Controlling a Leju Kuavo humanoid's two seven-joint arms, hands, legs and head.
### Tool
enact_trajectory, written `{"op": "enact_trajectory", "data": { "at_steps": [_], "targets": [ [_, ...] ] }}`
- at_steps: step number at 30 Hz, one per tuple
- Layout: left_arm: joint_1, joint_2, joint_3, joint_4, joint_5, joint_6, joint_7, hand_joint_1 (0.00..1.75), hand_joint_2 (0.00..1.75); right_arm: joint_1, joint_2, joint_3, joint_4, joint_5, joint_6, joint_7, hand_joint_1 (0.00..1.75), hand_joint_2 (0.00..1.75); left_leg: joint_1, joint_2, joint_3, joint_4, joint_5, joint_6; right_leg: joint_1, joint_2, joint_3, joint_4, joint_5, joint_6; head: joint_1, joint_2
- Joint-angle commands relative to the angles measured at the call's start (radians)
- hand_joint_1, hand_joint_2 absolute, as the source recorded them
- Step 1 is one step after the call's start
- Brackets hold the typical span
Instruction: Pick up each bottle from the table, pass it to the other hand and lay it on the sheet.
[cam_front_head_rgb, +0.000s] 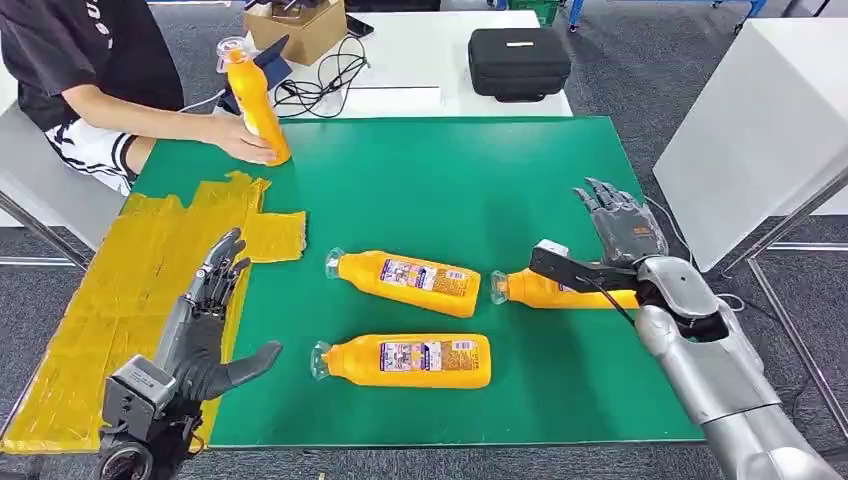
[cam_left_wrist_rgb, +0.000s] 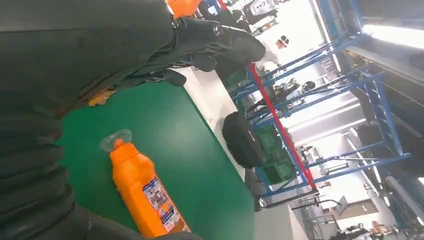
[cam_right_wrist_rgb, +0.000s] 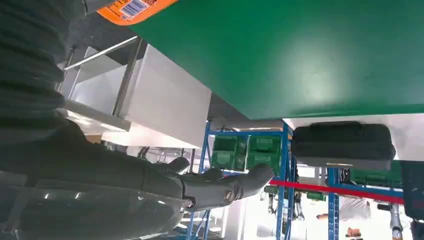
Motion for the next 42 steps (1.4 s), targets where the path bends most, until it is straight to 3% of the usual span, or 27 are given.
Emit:
{"op": "enact_trajectory", "data": {
  "at_steps": [1,12,26,28,42],
  "targets": [
    [-0.033,-0.031,0.013,0.049,-0.012,-0.031,0.032,0.0,1.75,-0.072,-0.01,0.066,0.125,0.007,0.11,0.035,0.0,1.75,0.0,0.002,0.003,0.0,-0.001,-0.001,0.0,0.0,0.003,-0.001,-0.001,0.001,0.0,0.0],
    [-0.057,-0.06,0.024,0.048,-0.035,-0.06,0.062,0.0,1.75,-0.095,-0.027,0.074,0.212,-0.007,0.141,0.032,0.0,1.75,0.0,0.0,0.002,0.0,-0.001,0.0,-0.001,-0.001,0.002,0.0,0.0,0.001,0.0,0.0],
    [-0.093,-0.081,0.035,0.065,-0.035,-0.087,0.064,0.0,1.75,-0.118,0.012,0.081,0.36,0.022,0.096,-0.009,0.0,1.75,0.0,0.001,0.002,0.0,-0.001,0.0,0.0,-0.001,0.002,-0.001,0.0,0.001,0.0,0.0],
    [-0.09,-0.08,0.039,0.066,-0.035,-0.09,0.064,0.0,1.75,-0.116,0.032,0.046,0.381,-0.038,0.115,-0.047,0.0,1.75,0.0,0.001,0.003,0.0,-0.001,0.0,0.0,-0.001,0.003,-0.001,0.0,0.001,0.0,0.0],
    [-0.08,-0.078,0.053,0.052,-0.032,-0.101,0.055,0.0,1.75,-0.181,0.057,0.116,0.488,-0.055,0.189,-0.065,0.0,1.75,0.0,0.003,0.003,0.0,-0.001,-0.001,0.0,0.001,0.003,-0.001,0.0,0.001,0.0,0.0]
  ]
}}
